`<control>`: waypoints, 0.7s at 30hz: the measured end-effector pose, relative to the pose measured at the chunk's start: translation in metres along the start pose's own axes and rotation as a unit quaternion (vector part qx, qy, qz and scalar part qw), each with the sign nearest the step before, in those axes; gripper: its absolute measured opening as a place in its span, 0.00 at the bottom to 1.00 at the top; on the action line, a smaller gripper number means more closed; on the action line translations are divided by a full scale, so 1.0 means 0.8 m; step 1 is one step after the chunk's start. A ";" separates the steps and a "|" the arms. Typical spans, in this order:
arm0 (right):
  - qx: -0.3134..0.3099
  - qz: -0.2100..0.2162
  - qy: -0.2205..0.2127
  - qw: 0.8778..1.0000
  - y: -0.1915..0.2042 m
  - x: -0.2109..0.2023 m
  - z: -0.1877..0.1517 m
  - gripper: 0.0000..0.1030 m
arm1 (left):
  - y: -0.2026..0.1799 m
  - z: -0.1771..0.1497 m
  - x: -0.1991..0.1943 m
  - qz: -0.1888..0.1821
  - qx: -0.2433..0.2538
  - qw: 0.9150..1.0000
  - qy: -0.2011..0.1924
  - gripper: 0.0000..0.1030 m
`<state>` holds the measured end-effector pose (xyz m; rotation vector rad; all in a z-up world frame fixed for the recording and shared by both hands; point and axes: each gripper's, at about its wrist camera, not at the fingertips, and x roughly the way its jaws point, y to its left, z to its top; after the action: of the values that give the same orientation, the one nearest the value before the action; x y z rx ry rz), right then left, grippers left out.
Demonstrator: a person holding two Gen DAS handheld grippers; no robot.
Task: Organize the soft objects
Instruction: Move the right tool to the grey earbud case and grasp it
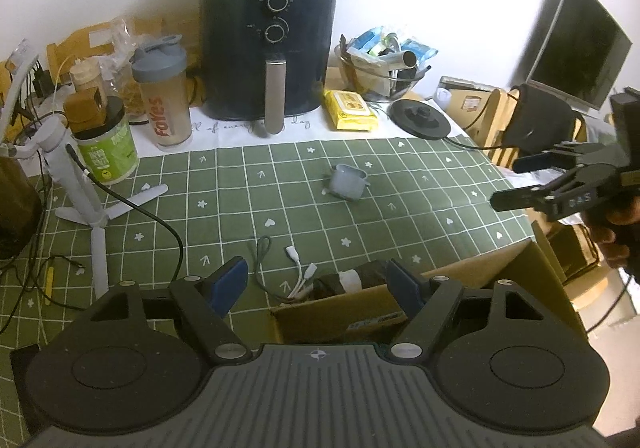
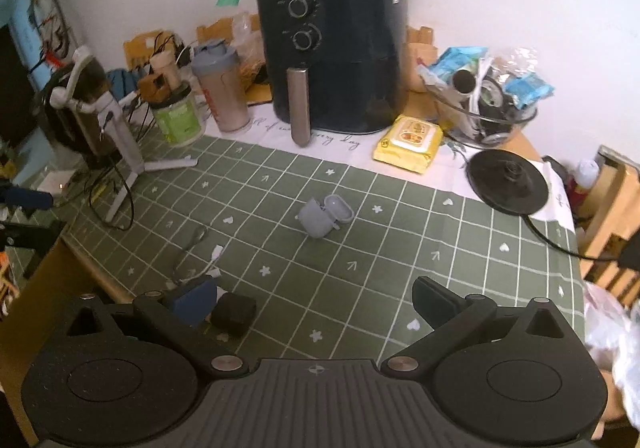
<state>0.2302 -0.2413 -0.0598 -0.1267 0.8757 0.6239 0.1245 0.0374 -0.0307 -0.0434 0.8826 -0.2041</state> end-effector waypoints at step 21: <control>-0.081 0.055 0.037 0.994 -0.019 0.163 0.054 1.00 | 0.031 0.004 0.005 0.018 -0.036 0.999 0.005 0.74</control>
<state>0.3306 -0.1789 -0.1318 -0.2510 0.9067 0.7981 0.1334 0.0612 -0.0345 -0.0943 0.8991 -0.1389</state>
